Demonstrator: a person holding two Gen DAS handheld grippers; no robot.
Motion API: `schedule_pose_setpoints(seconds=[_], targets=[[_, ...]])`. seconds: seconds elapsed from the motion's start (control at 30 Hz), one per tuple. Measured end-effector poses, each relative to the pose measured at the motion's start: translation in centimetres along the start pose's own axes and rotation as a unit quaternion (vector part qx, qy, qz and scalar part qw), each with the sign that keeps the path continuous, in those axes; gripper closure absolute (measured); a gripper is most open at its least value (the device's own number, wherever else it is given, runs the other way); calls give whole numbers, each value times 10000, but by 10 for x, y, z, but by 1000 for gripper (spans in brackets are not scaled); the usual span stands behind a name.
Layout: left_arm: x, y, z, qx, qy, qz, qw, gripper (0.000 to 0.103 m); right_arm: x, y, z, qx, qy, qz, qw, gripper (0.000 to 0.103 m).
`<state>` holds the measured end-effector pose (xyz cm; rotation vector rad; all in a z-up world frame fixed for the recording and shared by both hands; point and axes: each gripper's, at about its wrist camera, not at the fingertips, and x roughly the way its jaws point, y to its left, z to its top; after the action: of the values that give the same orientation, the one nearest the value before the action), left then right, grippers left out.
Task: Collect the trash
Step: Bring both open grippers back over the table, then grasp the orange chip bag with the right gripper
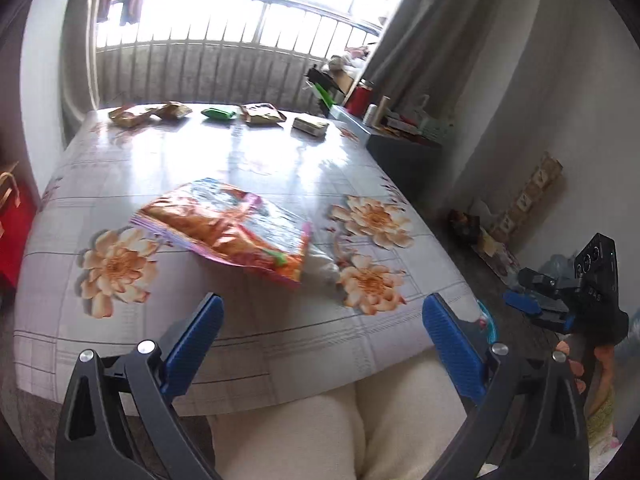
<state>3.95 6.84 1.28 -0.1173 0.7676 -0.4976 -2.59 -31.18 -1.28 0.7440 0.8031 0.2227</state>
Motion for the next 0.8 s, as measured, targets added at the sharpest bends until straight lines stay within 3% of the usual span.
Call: schedule_pose_setpoints(seconds=[0.13,0.3,0.47,0.57,0.8], targets=[[-15,35,9,-243,-360,223,9988,6,54,38,5,186,720,819,9939,33],[-17,64,33,-405,-716,501,9953,7,113,77,12,500,1372,1396,9794,46],[9,87,54,-498,-658,844,9930,14,168,72,27,1062,1709,1318,9706,62],[25,95,59,-504,-551,837,9937,17,193,62,31,1444,1866,1142,9650,70],[62,110,60,-702,-95,658,9953,34,212,44,40,1808,1998,913,9587,76]])
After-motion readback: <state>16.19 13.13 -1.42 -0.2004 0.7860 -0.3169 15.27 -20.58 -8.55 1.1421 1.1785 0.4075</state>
